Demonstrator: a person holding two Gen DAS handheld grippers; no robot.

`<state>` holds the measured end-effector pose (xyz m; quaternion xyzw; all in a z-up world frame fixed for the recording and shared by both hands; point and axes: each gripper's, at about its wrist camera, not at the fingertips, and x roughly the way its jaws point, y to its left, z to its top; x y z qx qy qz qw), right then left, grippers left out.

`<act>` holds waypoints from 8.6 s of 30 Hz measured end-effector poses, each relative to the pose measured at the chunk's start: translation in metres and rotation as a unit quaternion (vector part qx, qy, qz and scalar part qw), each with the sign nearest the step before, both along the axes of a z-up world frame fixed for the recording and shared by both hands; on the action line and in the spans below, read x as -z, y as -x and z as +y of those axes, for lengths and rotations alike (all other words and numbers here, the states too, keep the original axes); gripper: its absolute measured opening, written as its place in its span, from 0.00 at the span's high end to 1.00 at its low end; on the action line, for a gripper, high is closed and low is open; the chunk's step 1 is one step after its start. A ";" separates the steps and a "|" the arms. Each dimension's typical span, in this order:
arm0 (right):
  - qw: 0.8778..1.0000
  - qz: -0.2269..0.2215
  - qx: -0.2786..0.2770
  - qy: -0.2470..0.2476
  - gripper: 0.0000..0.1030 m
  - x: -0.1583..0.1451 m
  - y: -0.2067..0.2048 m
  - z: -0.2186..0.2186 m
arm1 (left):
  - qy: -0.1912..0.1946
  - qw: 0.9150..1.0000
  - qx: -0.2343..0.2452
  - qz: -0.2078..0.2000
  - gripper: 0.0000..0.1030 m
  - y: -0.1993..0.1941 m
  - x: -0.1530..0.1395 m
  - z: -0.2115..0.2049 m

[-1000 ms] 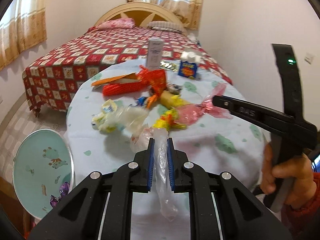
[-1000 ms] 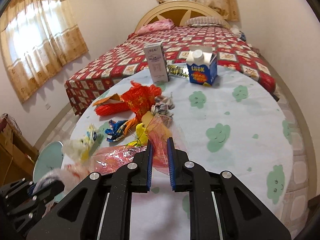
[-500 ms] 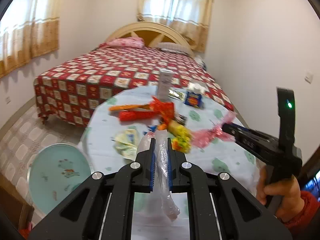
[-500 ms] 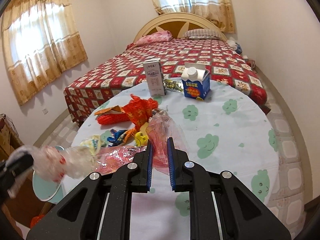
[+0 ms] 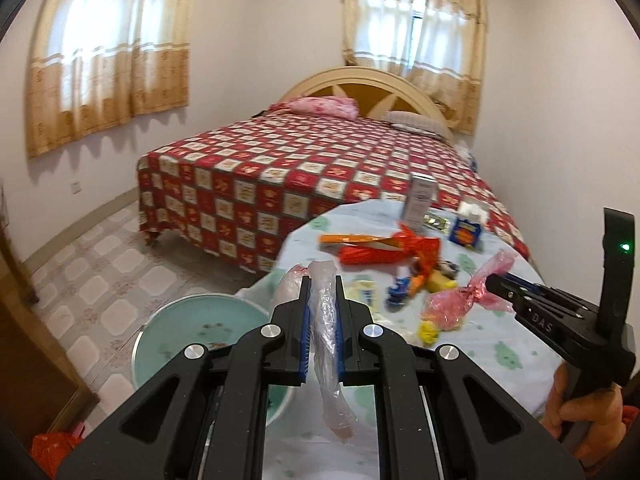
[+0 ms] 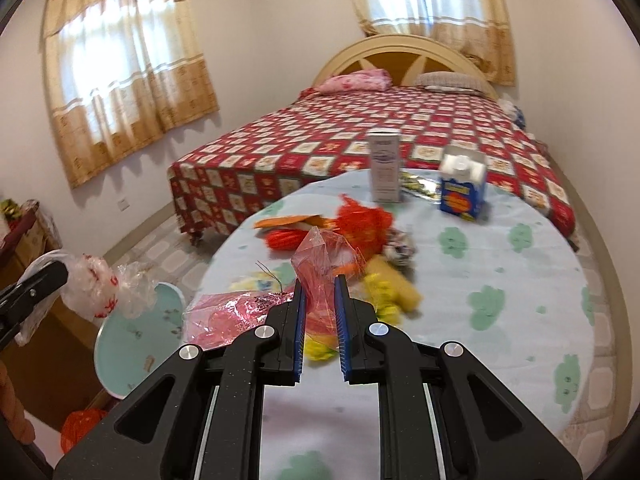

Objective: Collect trash
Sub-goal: 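Lift the clear bag with the left tool while the right tool grasps the pink plastic bag, then carry both bags over the teal bin and open both tools to release them, then move both open tools back toward the remaining wrappers on the table, then grasp the yellow-white wrapper with the left tool while the right tool grasps the yellow bag, then carry both wrappers over the teal bin and open both tools to drop them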

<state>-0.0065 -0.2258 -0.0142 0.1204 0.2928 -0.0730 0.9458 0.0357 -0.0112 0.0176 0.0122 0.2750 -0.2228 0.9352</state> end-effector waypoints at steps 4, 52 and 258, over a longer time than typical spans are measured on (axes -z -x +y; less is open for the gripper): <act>1.000 0.002 -0.027 0.003 0.86 0.001 -0.014 0.024 | 0.000 1.000 -0.026 0.005 0.91 -0.007 0.003 0.019; 0.981 0.071 -0.175 0.044 0.86 0.061 -0.106 0.165 | -0.027 0.983 -0.164 0.081 0.91 -0.064 0.082 0.090; 0.994 0.051 -0.096 0.010 0.76 0.040 -0.048 0.085 | -0.043 0.983 -0.154 0.093 0.61 -0.053 0.081 0.039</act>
